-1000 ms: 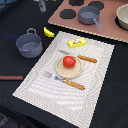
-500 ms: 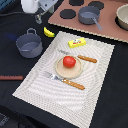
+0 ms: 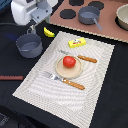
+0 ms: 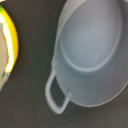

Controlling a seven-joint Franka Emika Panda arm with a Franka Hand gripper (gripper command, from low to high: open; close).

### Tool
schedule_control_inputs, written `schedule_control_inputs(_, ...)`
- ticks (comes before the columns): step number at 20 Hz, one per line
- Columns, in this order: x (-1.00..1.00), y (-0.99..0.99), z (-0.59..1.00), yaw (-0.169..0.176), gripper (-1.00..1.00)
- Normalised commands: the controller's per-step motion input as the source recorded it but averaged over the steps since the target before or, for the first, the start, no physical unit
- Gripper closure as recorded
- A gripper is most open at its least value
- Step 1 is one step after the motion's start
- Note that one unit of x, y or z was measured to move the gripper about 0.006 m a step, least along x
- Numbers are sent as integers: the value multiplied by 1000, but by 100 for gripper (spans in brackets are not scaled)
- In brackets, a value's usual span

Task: Interact with the objects in diverse but meaningful ways.

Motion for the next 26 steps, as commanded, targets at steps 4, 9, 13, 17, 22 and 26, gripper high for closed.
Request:
schedule_control_inputs(4, 0, -771, -167, 4, -100)
schedule_control_inputs(9, 0, -855, -222, 27, -100)
schedule_control_inputs(13, -80, -778, -366, 71, -100)
schedule_control_inputs(17, -121, -622, -376, 119, -100)
schedule_control_inputs(22, -141, -521, -186, 163, -100)
schedule_control_inputs(26, -24, -549, 135, 105, -100)
